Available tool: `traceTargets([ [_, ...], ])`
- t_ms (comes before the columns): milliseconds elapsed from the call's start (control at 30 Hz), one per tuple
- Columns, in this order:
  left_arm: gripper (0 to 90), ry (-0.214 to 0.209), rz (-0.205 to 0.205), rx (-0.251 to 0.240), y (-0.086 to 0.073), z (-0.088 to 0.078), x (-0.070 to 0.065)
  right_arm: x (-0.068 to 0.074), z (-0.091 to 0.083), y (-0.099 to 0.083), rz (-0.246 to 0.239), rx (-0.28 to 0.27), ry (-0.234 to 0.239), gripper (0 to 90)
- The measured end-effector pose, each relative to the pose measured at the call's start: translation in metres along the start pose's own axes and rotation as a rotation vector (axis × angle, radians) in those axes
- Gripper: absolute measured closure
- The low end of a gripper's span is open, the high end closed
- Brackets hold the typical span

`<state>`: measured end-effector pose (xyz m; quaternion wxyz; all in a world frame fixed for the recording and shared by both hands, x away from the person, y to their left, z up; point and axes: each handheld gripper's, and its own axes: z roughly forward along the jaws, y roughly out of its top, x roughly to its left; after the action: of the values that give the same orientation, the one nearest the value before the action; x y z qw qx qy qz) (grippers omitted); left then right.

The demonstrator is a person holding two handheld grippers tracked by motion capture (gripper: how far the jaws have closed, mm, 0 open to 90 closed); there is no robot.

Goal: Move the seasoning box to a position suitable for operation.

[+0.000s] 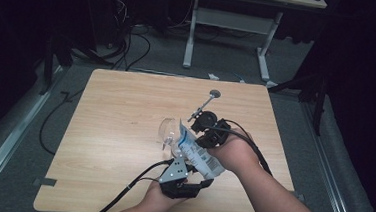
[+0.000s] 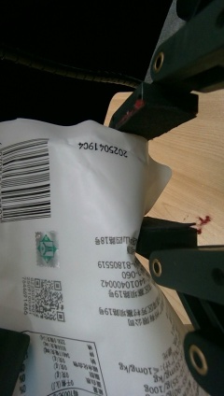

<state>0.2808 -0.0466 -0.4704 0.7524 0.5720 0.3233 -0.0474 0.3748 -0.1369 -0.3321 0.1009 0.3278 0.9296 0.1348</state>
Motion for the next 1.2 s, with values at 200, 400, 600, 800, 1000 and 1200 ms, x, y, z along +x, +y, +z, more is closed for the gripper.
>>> traceTargets([
  [200, 50.6, 0.001, -0.002, -0.001, -0.0003, 0.0002, -0.0002, 0.0003, 0.0008, 0.0008, 0.000, 0.006, -0.002, 90.0],
  [400, 50.4, 0.002, 0.000, -0.002, -0.0005, 0.0002, 0.0000, 0.0002, 0.0017, 0.0014, -0.003, 0.003, 0.000, 90.0],
  [600, 50.3, 0.001, 0.000, -0.002, -0.0004, 0.0002, -0.0001, 0.0004, 0.0017, 0.0015, -0.003, 0.000, -0.002, 90.0],
  [800, 50.0, 0.000, 0.001, -0.002, -0.0008, 0.0003, 0.0000, 0.0003, 0.0018, 0.0013, -0.004, 0.000, -0.002, 90.0],
  [1000, 49.9, 0.000, 0.001, -0.002, -0.0008, 0.0003, 0.0000, 0.0004, 0.0018, 0.0013, -0.004, 0.001, -0.005, 90.0],
  [1200, 49.5, 0.000, -0.001, -0.002, -0.0011, 0.0009, 0.0004, 0.0001, 0.0024, 0.0016, -0.005, -0.001, -0.003, 90.0],
])
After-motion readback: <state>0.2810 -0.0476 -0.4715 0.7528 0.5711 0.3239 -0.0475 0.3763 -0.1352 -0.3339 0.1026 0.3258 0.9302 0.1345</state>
